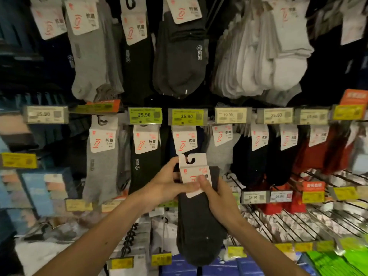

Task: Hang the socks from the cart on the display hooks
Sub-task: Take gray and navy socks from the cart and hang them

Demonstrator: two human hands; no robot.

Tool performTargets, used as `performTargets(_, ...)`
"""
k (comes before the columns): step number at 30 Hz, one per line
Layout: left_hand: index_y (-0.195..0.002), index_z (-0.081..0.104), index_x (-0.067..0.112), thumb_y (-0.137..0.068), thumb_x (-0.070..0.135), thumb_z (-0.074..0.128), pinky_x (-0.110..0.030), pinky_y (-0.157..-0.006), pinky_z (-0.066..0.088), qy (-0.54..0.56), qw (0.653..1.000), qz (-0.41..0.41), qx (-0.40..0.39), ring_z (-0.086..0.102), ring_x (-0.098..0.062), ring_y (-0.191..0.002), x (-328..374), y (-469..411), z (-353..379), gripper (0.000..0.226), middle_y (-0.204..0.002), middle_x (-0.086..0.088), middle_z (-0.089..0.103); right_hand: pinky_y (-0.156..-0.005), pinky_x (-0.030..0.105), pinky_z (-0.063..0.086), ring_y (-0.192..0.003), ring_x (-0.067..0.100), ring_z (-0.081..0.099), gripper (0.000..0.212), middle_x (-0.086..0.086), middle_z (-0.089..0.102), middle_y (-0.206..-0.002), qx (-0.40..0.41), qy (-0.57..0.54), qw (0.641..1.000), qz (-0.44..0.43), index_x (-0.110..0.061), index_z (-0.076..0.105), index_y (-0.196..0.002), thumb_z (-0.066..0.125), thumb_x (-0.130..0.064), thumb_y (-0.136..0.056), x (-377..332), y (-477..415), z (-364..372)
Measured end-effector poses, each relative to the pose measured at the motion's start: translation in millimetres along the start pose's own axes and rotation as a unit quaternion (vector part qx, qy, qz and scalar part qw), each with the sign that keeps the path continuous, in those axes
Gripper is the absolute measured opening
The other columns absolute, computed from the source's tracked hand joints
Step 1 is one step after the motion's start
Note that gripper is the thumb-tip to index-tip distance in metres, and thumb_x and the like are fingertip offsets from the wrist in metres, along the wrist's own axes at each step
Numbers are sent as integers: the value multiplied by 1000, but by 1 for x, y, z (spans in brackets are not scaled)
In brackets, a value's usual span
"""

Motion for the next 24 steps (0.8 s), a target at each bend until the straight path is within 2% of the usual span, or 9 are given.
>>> performTargets(1, -133, 47, 32, -78, 8, 82, -36, -94, 56, -26, 999, 2, -19, 68, -12, -106, 1, -5, 7, 69, -111, 4, 74, -75, 15, 53, -98, 3, 70, 23, -11, 75, -103, 14, 10, 1000, -9, -20, 64, -119, 58, -26, -97, -3, 0, -8)
performTargets(3, -133, 43, 37, -81, 8, 80, -33, -94, 56, -32, 999, 5, -38, 67, -7, -108, 2, -11, 19, 69, -115, 6, 71, -76, 16, 53, -97, 1, 70, 21, -12, 75, -102, 36, 22, 999, -17, -23, 64, -115, 57, -31, -97, -4, 0, -21)
performTargets(5, -131, 43, 40, -85, 10, 77, -26, -86, 58, -22, 998, 10, -57, 67, -3, -103, 6, -18, 34, 65, -114, 9, 71, -82, 26, 57, -101, 6, 70, 35, -8, 75, -107, 57, 40, 997, -16, -23, 64, -119, 53, -45, -94, -2, 0, -35)
performTargets(8, -134, 45, 38, -89, 11, 72, -26, -81, 59, 13, 997, 19, -69, 69, -4, -101, 8, -31, 54, 59, -110, 8, 74, -89, 37, 58, -103, 10, 70, 44, -7, 75, -109, 60, 58, 996, -1, -24, 64, -121, 48, -54, -92, -4, -4, -59)
performTargets(13, -135, 49, 38, -96, 21, 65, -32, -81, 60, 30, 997, 25, -67, 71, -10, -100, 14, -42, 80, 46, -111, 1, 74, -83, 31, 58, -97, 11, 72, 47, -5, 77, -100, 43, 77, 996, 2, -21, 69, -110, 47, -57, -89, -6, -13, -98)
performTargets(15, -134, 51, 37, -97, 24, 63, -30, -78, 60, 42, 997, 24, -65, 71, -10, -99, 21, -46, 91, 41, -108, 0, 74, -77, 27, 57, -93, 11, 73, 47, -2, 77, -96, 37, 70, 997, -3, -18, 69, -105, 49, -56, -87, -12, -19, -111)
performTargets(18, -120, 57, 38, -98, 24, 60, -19, -68, 57, 42, 998, 30, -46, 71, -1, -91, 40, -53, 106, 26, -106, 3, 74, -71, 22, 55, -88, 9, 73, 45, -1, 77, -94, 16, 70, 997, -30, -15, 70, -100, 52, -54, -86, -23, -29, -133)
performTargets(20, -116, 58, 38, -99, 26, 58, -19, -71, 57, 44, 998, 39, -32, 70, -2, -97, 53, -57, 120, 21, -111, 7, 74, -71, 22, 57, -89, 9, 73, 40, -3, 77, -95, -2, 54, 997, -50, -16, 71, -101, 58, -50, -86, -31, -35, -151)
performTargets(24, -125, 58, 27, -101, 20, 56, -21, -75, 56, 15, 998, 52, 26, 71, -11, -101, 69, -66, 146, 25, -112, 6, 74, -68, 24, 57, -86, 11, 73, 20, 0, 76, -92, -47, 39, 994, -93, -14, 69, -99, 69, -32, -89, -43, -60, -181)
Point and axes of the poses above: each hand's wrist, its own y-axis away from the middle knuckle, its own z-axis out of the palm, x = y × z, the point moved 1 cm from there along -y, towards the middle knuckle
